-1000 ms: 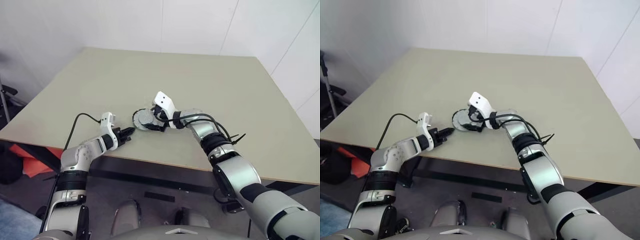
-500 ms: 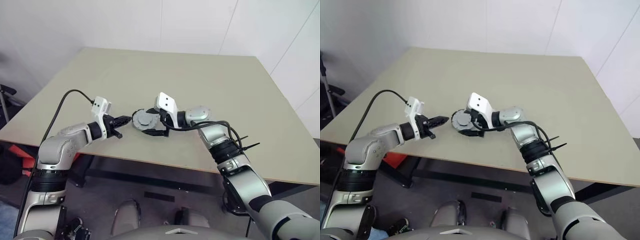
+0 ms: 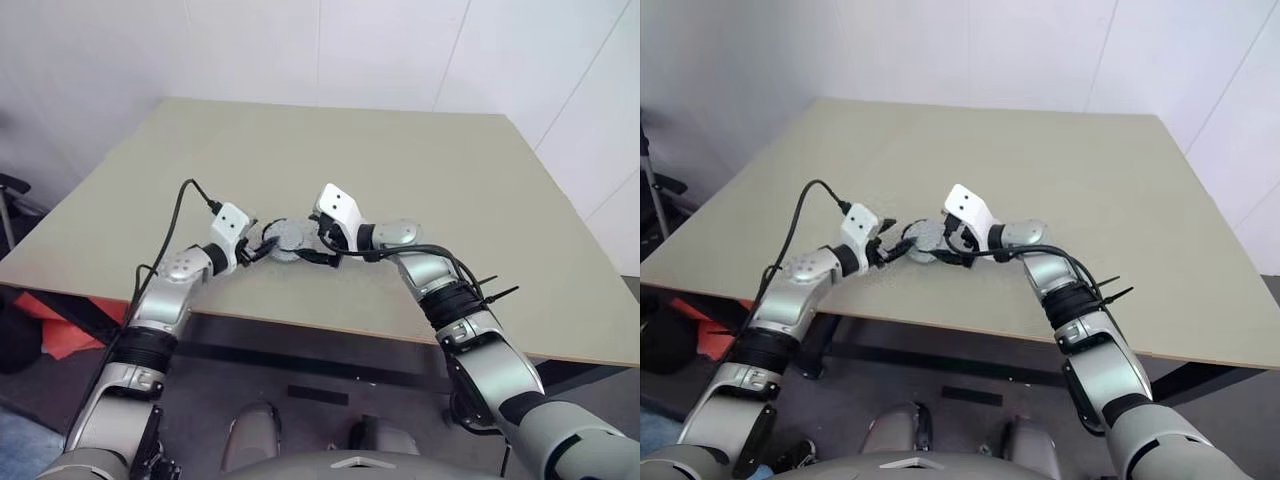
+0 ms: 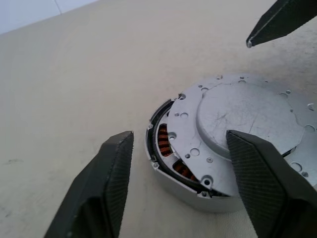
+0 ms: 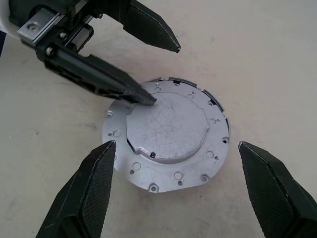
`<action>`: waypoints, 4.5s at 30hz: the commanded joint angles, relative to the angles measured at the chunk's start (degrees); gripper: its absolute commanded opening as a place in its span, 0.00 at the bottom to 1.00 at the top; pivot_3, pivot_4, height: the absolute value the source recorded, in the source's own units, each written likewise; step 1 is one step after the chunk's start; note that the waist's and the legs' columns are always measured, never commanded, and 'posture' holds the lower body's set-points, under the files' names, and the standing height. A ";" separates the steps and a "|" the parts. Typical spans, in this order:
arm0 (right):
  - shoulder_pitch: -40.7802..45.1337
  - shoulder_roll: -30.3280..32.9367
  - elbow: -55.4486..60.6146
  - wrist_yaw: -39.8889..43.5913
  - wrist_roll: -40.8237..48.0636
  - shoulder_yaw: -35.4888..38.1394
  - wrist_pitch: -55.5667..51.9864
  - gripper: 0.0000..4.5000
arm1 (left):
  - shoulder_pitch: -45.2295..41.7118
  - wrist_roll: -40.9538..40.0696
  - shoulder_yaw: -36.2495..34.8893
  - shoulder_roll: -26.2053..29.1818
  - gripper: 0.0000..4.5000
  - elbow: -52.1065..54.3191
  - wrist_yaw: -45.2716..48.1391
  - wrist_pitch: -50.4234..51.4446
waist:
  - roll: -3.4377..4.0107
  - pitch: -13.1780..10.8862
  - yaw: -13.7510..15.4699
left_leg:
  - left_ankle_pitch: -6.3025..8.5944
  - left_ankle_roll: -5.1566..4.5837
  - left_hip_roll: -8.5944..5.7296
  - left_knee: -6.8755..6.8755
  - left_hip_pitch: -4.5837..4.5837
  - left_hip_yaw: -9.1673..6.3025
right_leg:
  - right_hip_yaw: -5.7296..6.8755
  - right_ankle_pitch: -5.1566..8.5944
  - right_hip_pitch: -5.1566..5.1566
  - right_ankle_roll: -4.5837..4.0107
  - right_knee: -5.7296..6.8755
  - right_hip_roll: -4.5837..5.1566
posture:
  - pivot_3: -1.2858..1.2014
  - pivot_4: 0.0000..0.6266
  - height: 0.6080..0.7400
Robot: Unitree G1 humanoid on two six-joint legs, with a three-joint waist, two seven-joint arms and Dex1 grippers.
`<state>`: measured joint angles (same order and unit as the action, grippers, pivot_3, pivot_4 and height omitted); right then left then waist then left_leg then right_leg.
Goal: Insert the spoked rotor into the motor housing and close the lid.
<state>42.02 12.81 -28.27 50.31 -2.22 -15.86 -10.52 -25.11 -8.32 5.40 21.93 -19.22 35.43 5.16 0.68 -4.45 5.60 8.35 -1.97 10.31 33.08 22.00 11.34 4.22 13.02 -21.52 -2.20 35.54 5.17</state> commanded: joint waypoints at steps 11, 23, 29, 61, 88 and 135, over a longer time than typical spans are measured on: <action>2.42 2.04 1.68 -3.30 0.17 1.57 1.51 1.00 | -0.36 -6.28 -4.09 -6.49 0.99 -5.28 8.17 -10.86 | 0.00 0.00 0.07 | 0.04 -0.02 0.00 -0.05 0.23 0.08 | -0.01 -0.07 -0.30 -0.15 0.02 0.01 | 0.52 0.00 1.00; 2.11 4.36 1.87 -6.59 0.83 5.30 -1.20 1.00 | 1.71 -6.02 -4.44 -7.81 0.99 -6.18 7.42 -7.74 | -0.01 0.00 0.14 | 0.03 -0.01 0.01 -0.04 0.22 0.10 | -0.02 -0.07 -0.30 -0.15 0.04 0.01 | 0.52 0.00 1.00; 2.88 3.70 1.34 -7.96 1.13 5.86 -0.98 1.00 | 1.56 -3.43 -3.61 -7.03 0.99 -5.85 5.77 -6.14 | -0.01 0.00 0.03 | 0.03 -0.02 0.01 -0.04 0.20 0.11 | -0.02 -0.06 -0.30 -0.14 0.04 0.01 | 0.52 0.00 1.00; 3.21 3.09 0.20 -9.07 0.48 5.11 0.33 1.00 | 1.69 -0.97 -5.76 -7.27 0.50 -6.52 -1.85 -4.23 | 0.00 0.00 -0.08 | 0.03 0.01 0.01 -0.04 -0.52 0.07 | -0.05 0.19 0.24 0.30 -0.05 0.02 | 0.52 0.00 1.00; 2.38 3.34 0.53 -8.91 -0.69 4.03 2.00 1.00 | 1.09 -2.77 -5.39 -8.50 1.00 -4.12 1.90 -2.15 | 0.00 0.00 0.00 | 0.04 0.02 -0.01 -0.18 -0.23 0.09 | -0.06 0.09 -0.09 0.13 -0.07 0.02 | 0.52 0.00 1.00; 2.13 3.05 0.73 -9.20 -1.33 3.98 3.06 1.00 | 0.95 -0.95 -3.12 -9.34 0.69 -6.33 2.69 1.99 | 0.04 0.03 0.03 | 0.07 0.05 -0.09 -0.29 -0.62 0.09 | -0.14 0.19 0.33 0.31 -0.34 0.04 | 0.52 0.00 1.00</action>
<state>43.23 15.80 -28.81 41.29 -3.55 -12.03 -8.68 -24.83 -10.18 1.58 12.76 -23.53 38.57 6.55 0.72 -4.42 5.62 8.42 -1.92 10.21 32.79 21.39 11.43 4.08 13.22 -21.19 -1.89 35.19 5.20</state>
